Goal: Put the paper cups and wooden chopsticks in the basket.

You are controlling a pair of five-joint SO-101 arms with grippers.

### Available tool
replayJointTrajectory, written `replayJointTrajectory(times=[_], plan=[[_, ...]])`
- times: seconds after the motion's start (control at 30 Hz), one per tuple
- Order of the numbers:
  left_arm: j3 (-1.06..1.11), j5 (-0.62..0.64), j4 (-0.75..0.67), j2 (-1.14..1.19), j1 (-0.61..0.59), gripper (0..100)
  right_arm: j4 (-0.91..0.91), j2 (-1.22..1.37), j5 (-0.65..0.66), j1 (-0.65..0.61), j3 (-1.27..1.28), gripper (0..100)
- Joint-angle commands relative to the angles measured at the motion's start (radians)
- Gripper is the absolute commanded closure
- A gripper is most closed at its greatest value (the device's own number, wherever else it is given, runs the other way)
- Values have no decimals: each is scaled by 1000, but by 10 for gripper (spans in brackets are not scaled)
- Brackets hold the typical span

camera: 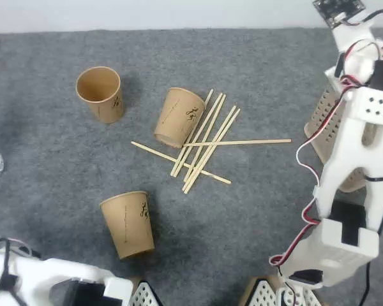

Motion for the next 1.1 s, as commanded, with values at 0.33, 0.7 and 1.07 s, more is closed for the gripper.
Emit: replayJointTrajectory(times=[0.33, 0.7, 1.07], plan=[[-2, -9, 9, 2, 5, 772, -12, 85, -11, 30, -12, 991], [-2, -9, 9, 2, 8, 772, 143, -265, -147, -4, -176, 991], [-283, -8, 288, 2, 399, 772, 317, -308, -301, -312, 23, 991]])
